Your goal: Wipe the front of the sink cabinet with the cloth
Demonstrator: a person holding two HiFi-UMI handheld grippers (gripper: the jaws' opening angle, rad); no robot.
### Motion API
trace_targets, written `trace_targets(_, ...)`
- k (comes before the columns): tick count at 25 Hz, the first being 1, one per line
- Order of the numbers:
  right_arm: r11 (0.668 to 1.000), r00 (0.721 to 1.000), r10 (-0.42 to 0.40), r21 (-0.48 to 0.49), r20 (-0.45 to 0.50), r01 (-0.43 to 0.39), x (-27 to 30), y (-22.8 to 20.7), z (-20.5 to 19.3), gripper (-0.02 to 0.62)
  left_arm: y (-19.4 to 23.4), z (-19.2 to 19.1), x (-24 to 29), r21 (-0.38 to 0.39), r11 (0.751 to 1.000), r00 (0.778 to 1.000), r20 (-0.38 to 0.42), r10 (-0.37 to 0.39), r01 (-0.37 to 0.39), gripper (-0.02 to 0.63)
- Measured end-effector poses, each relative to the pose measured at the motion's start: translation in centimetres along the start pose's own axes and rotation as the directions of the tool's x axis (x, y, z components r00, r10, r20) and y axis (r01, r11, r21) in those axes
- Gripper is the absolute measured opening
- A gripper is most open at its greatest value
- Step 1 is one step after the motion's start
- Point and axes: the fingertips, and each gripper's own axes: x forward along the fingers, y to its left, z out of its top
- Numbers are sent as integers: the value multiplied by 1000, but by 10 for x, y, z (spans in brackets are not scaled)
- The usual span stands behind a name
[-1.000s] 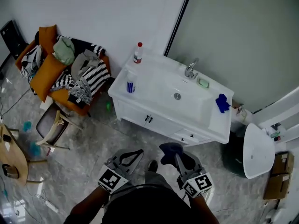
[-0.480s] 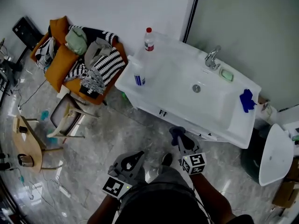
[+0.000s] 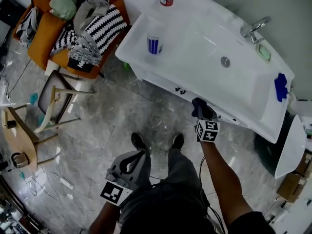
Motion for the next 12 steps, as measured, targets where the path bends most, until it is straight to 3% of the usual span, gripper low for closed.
trace_targets(7,994,994,-85,55,-73,89,110,23,-30,37,60,-34,-1,-16,999,998,-30,51,-52,5)
trace_targets(10,984,987,-140,96,-81,147,116,10,-39,35,67,-36,6,-19,999,999,-21,49,-50,4)
trace_targets(12,967,972,-219,118,-79,227,101,-16,-47,35,68,-36,10,-29,999,999,-13,39,-40,4)
